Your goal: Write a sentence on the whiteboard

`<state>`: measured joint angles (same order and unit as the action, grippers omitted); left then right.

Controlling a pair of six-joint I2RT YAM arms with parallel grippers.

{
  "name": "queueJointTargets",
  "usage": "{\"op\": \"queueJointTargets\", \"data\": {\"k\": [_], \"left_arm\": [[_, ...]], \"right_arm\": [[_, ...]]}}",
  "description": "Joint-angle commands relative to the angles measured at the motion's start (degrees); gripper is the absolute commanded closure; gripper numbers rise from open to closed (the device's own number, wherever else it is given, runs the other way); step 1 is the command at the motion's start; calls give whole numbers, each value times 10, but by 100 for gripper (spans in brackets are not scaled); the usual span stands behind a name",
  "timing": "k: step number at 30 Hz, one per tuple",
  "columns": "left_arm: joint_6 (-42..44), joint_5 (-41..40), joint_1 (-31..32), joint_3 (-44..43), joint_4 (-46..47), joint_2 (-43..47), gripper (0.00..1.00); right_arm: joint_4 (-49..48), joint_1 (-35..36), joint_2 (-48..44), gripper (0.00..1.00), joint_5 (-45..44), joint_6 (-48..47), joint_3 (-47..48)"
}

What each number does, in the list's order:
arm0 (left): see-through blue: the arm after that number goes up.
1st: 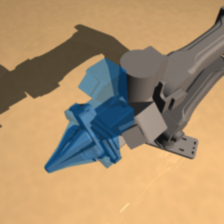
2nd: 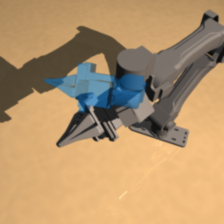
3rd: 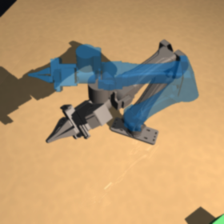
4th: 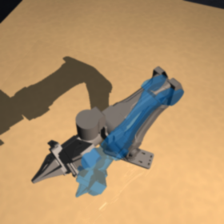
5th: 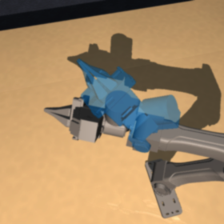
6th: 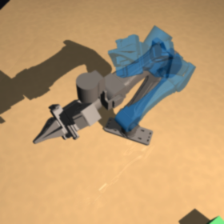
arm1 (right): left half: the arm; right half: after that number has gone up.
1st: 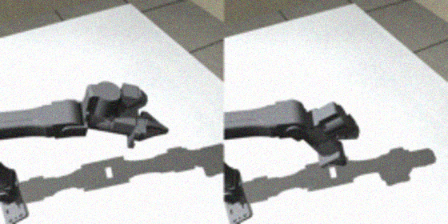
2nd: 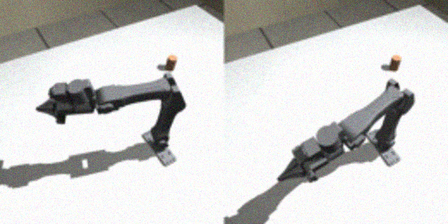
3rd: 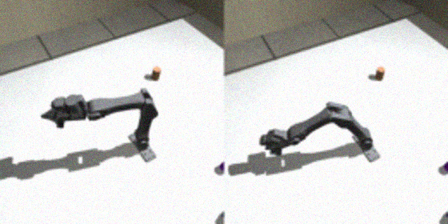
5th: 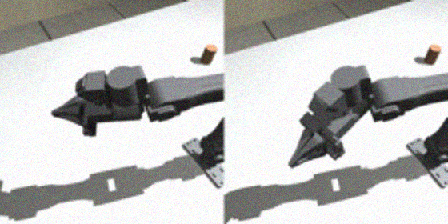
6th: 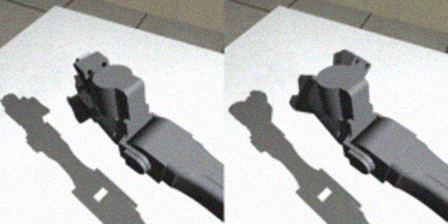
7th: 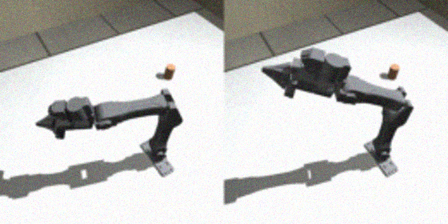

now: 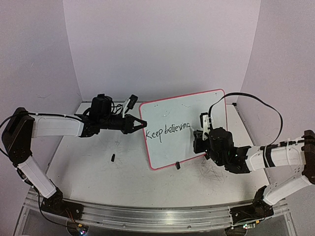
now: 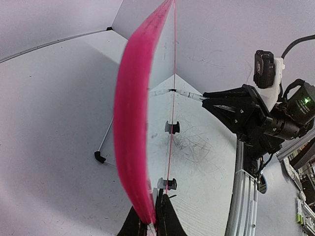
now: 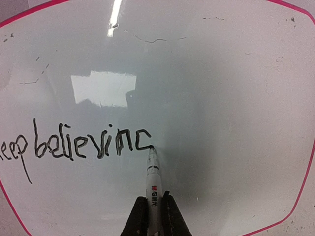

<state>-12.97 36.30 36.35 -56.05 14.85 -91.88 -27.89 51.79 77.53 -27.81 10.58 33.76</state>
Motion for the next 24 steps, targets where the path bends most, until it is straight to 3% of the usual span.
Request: {"op": "queueJointTargets", "data": {"k": [1, 24], "left_arm": [[60, -23, 8, -10, -35, 9, 100], [63, -27, 9, -11, -38, 11, 100]], "right_arm": [[-30, -1, 9, 100, -7, -12, 22], [-6, -1, 4, 100, -6, -8, 17]]}}
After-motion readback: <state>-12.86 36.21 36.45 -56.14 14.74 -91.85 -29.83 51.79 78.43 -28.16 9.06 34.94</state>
